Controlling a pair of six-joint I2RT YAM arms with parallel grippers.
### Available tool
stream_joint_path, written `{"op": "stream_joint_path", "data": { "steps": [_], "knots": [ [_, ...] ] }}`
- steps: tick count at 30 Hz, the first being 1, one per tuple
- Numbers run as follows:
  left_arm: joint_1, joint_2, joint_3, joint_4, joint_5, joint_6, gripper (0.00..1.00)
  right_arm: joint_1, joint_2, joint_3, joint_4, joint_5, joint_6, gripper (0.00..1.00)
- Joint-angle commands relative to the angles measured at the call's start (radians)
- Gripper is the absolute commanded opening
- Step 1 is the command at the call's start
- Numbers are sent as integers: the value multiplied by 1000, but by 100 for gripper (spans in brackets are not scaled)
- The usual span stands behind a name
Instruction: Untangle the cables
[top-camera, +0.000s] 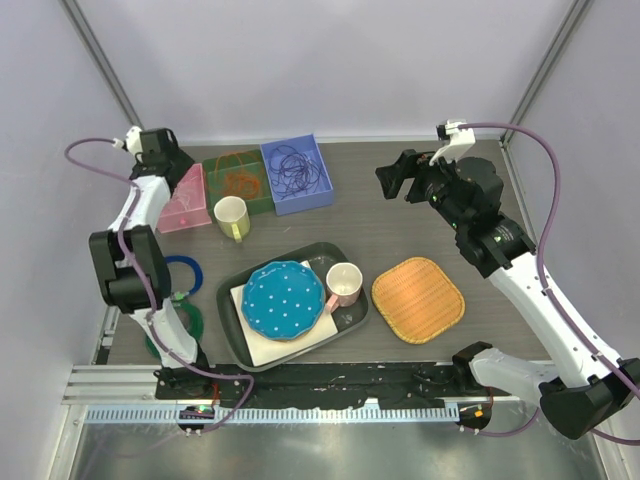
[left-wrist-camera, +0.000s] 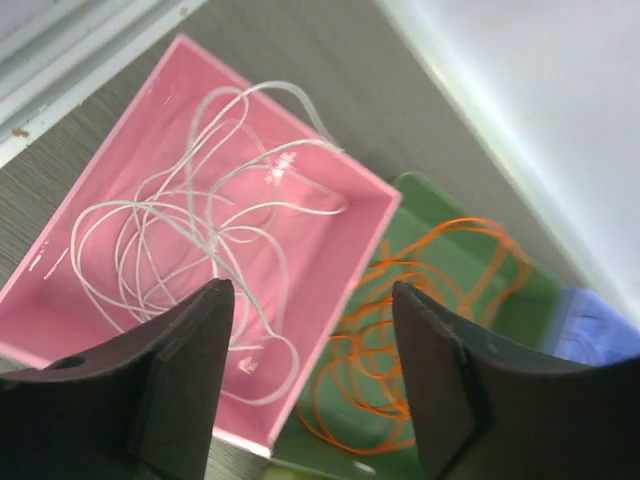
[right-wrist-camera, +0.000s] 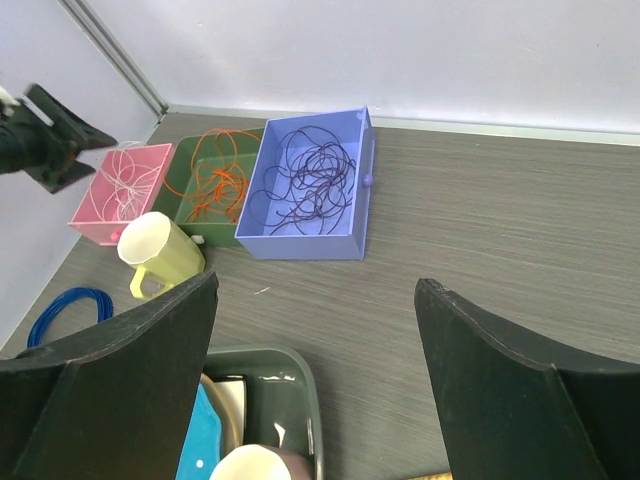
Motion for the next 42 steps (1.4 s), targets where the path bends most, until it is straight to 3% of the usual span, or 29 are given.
{"op": "stream_joint_path", "data": {
  "steps": [1,8,12,16,21,24,30,33,42],
  "knots": [
    [2,-180,-33,44,42,-37,76,2,-16,12,44,-14,1,87],
    [-9,-345,-63,3,102,-81,100,1,-22,13,32,-2,-2,92],
    [-39,-456,-70,-115,236,-69,100,2,-7,15,32,43,-16,95],
    [-183,-644,-266,-155,280,-60,100,2,20,36,-45,110,-1,96],
    [-447,-832,-421,-248,35,-35,100,2,-5,-55,-79,230,77,97],
    [-536,-899,-475,-369,-85,-64,100,2,-43,-166,-73,308,157,97],
    [-559,-974,-555,-546,-286,-129,100,2,-124,-381,-67,445,303,97],
    [-559,-1005,-585,-517,-290,-132,100,2,-212,-498,-65,515,405,98],
    [-561,-1022,-627,-485,-293,-127,100,2,-428,-626,-71,545,325,98]
  ]
}}
